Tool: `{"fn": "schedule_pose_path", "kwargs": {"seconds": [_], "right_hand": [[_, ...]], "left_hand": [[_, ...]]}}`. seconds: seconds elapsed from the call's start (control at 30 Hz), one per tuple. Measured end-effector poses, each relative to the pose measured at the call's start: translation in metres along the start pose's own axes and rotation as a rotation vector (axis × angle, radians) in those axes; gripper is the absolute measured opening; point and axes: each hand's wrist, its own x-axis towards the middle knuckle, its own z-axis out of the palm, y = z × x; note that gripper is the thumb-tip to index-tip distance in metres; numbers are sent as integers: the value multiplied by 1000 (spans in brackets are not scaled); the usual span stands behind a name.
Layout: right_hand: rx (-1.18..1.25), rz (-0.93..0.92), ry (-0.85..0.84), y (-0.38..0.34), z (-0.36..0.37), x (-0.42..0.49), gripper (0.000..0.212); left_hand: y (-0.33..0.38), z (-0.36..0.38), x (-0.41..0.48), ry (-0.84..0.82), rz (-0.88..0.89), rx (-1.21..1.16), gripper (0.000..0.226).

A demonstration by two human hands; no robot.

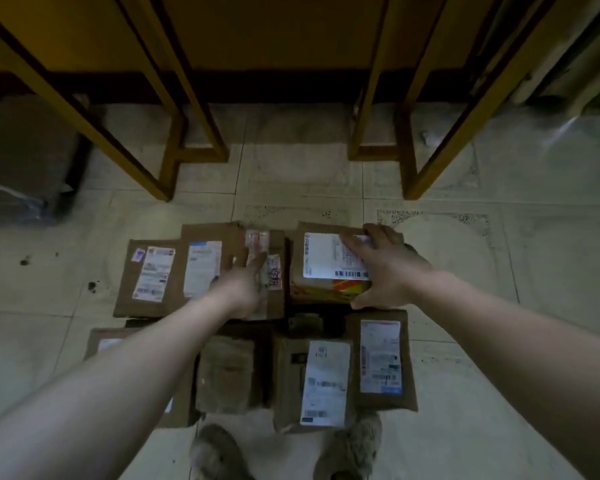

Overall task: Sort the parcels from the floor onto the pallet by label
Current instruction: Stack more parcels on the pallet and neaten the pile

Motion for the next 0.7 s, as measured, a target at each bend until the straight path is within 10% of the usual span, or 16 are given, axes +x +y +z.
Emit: {"fn": "schedule_pose_path", "kwargs": {"seconds": [0.7], "right_hand": [[-108,-115,-89,-6,56,30,125]], "left_hand": [[-44,72,43,20,86,142,81]]}}
